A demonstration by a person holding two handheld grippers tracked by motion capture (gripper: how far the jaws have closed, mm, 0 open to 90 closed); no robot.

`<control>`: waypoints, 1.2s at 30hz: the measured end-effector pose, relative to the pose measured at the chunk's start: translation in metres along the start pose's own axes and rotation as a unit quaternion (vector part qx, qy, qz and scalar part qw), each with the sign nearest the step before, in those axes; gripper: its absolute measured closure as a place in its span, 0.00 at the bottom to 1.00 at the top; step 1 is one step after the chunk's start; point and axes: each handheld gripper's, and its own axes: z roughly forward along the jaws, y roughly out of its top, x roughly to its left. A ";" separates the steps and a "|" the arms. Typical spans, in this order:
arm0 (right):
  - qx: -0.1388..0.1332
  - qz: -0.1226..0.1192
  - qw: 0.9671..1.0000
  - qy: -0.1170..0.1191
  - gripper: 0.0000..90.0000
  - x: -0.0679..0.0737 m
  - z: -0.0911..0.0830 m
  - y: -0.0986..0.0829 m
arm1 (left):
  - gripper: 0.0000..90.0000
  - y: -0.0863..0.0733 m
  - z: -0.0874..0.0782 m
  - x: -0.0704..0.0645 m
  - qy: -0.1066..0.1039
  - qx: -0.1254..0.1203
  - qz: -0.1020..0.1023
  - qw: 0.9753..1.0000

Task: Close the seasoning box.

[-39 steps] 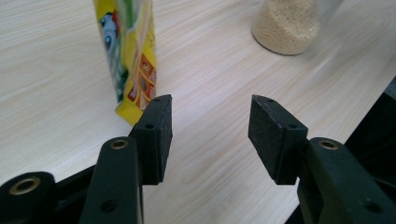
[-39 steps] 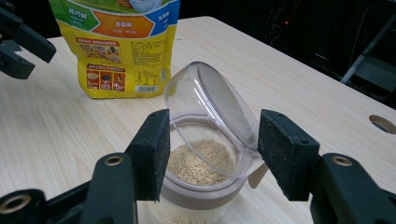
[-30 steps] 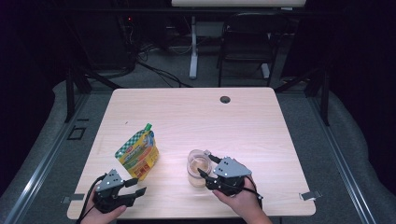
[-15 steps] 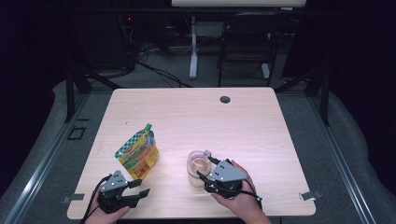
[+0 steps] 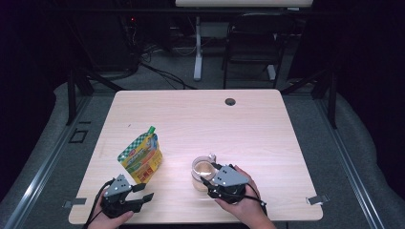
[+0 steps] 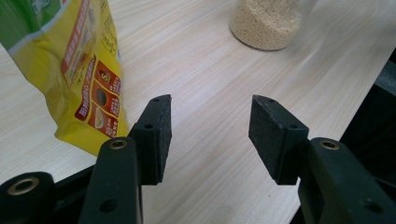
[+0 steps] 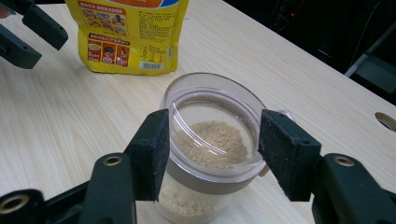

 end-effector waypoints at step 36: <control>-0.002 0.018 1.000 0.009 0.49 -0.012 -0.011 0.017 | 0.54 -0.002 0.005 -0.001 0.002 0.006 0.016 1.000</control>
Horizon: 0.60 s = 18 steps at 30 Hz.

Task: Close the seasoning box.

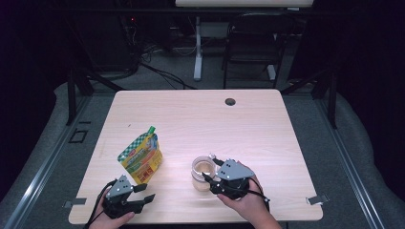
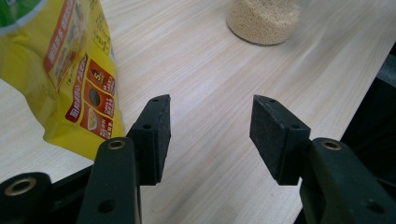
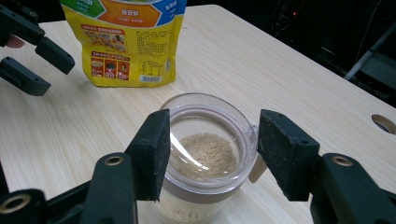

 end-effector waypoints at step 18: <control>0.020 0.055 0.997 -0.045 0.50 -0.029 -0.029 -0.027 | 0.53 0.000 0.001 0.000 -0.006 -0.004 0.000 1.000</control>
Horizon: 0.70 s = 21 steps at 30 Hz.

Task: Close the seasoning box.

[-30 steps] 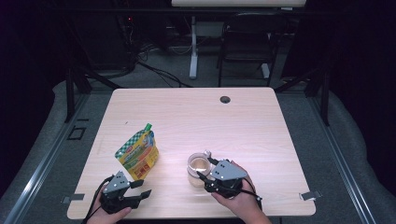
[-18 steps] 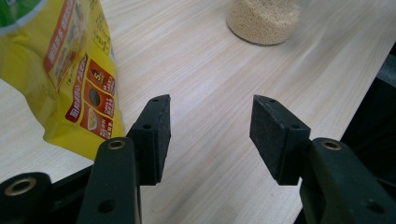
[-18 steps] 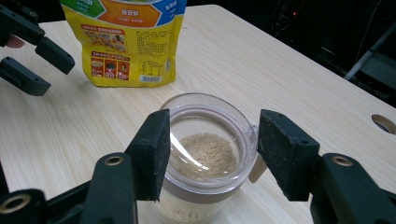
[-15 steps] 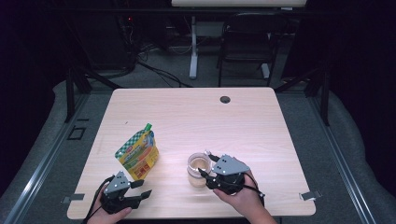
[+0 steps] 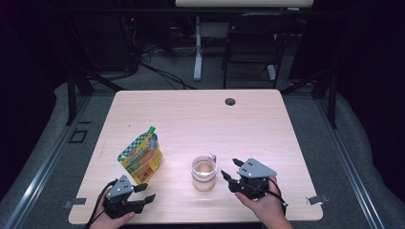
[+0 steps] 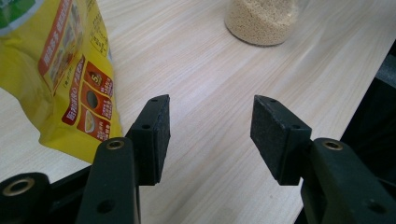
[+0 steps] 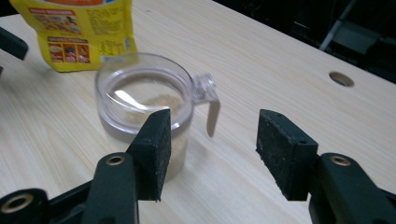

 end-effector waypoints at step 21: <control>0.012 0.114 0.993 -0.038 0.49 -0.040 0.003 -0.048 | 0.53 -0.001 0.001 0.002 0.004 0.005 0.003 1.000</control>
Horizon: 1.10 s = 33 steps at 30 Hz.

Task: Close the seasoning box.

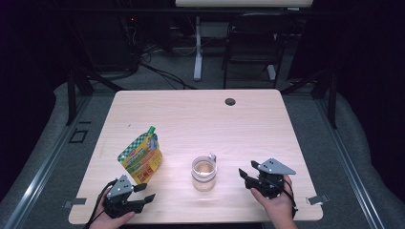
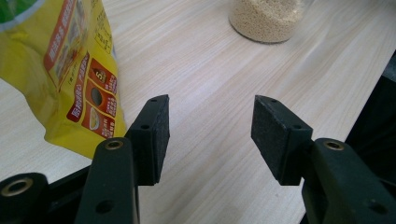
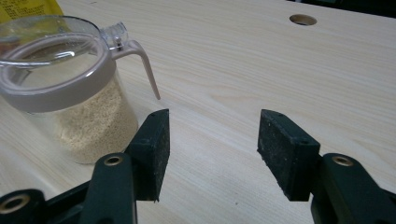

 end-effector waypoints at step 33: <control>0.040 0.003 0.999 0.015 0.49 0.002 0.022 -0.009 | 0.52 -0.002 0.001 0.002 -0.002 0.003 -0.006 1.000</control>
